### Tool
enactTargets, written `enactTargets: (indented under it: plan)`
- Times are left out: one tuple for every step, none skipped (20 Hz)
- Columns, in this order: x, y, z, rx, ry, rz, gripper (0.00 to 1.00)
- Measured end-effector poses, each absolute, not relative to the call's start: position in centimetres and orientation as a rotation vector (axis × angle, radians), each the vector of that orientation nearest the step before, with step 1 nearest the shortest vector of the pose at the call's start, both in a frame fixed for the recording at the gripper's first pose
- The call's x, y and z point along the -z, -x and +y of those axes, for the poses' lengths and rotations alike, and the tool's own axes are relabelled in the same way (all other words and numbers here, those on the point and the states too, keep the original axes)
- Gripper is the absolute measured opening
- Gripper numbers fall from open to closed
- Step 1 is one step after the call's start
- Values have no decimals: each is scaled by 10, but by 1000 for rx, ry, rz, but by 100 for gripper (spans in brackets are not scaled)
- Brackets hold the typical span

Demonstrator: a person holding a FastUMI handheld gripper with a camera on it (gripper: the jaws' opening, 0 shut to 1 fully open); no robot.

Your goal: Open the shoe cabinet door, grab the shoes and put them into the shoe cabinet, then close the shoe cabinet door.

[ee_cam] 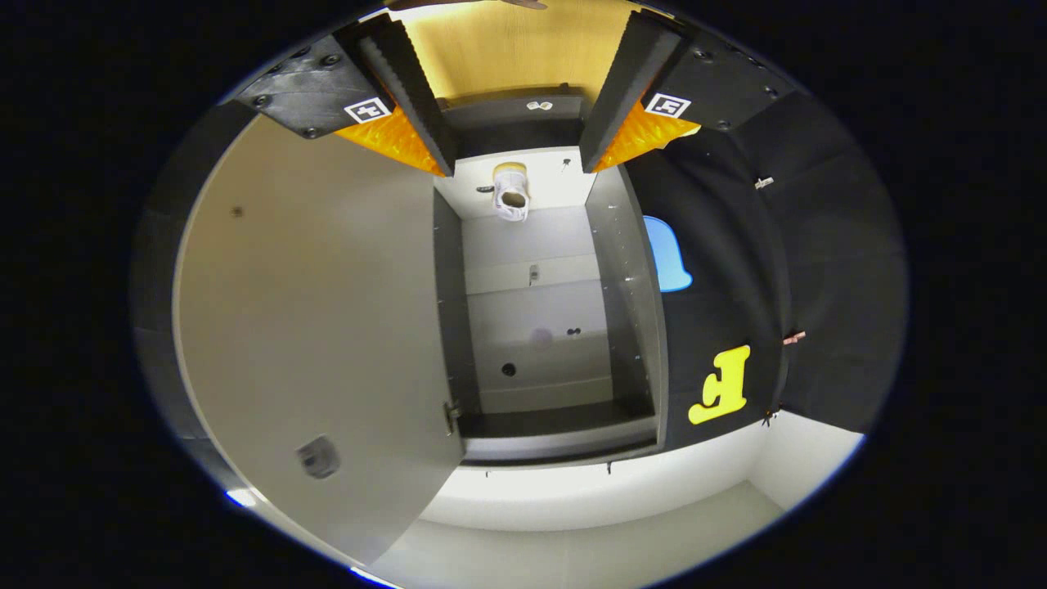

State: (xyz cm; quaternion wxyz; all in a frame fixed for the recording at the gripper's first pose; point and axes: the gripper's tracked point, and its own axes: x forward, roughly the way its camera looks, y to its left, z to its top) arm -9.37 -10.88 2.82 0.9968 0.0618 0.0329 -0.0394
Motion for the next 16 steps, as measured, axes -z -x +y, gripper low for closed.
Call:
enactTargets:
  plan:
    - [-30,108,-120,101,-112,63,97]
    - [-30,115,-129,121,-103,61,97]
    - [-33,127,-140,143,-97,56,97]
    - [-38,138,-153,167,-97,43,97]
    - [-45,149,-167,194,-98,24,97]
    - [-50,159,-182,217,-97,5,97]
    - [-55,171,-197,242,-88,-13,97]
    - [-56,180,-214,267,-76,-22,96]
    - [-59,189,-230,287,-67,-27,96]
    - [-62,196,-246,307,-61,-34,96]
    - [-63,200,-260,319,-59,-34,96]
    - [-61,202,-273,327,-58,-29,96]
    - [-58,203,-286,330,-59,-23,96]
    - [-56,204,-299,334,-59,-17,96]
    - [-53,202,-311,335,-63,-11,96]
    - [-50,199,-322,333,-67,-4,96]
